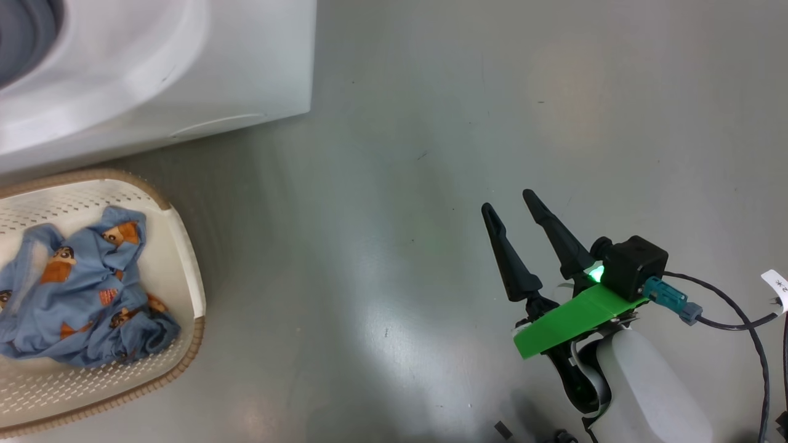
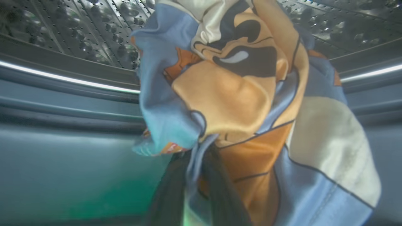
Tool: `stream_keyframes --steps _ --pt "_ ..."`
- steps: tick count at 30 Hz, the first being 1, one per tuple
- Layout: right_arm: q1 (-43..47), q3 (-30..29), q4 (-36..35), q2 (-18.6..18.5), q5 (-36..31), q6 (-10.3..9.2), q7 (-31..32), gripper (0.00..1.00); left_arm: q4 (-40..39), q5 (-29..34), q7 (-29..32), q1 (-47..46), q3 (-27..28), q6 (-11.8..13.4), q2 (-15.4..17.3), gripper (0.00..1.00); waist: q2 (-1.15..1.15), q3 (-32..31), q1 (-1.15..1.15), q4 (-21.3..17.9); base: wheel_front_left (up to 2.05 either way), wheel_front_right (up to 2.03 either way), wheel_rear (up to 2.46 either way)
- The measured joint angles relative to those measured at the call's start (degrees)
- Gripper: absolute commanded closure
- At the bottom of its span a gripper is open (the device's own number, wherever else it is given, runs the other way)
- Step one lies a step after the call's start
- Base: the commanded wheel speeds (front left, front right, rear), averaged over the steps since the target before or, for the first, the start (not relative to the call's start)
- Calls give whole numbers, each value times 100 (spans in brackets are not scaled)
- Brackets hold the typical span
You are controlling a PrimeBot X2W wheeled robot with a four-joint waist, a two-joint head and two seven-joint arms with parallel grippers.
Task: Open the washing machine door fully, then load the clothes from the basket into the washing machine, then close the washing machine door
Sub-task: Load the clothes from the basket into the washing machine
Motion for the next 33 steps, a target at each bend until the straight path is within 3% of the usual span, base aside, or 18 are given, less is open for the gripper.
stream_keyframes --steps 9,17,33 --pt "-99 -2 23 0 5 0 -1 0 64 -366 -693 -94 -134 -201 16 100 0 -31 0 40 0 0 0" --pt "-97 0 25 -1 21 0 0 0 -90 -824 -1358 -321 -259 -225 211 100 0 -37 0 63 0 0 0" --pt "-99 34 -2 -1 65 0 0 0 52 -1210 -2985 -517 -1177 -250 744 100 0 184 0 -67 0 0 0"
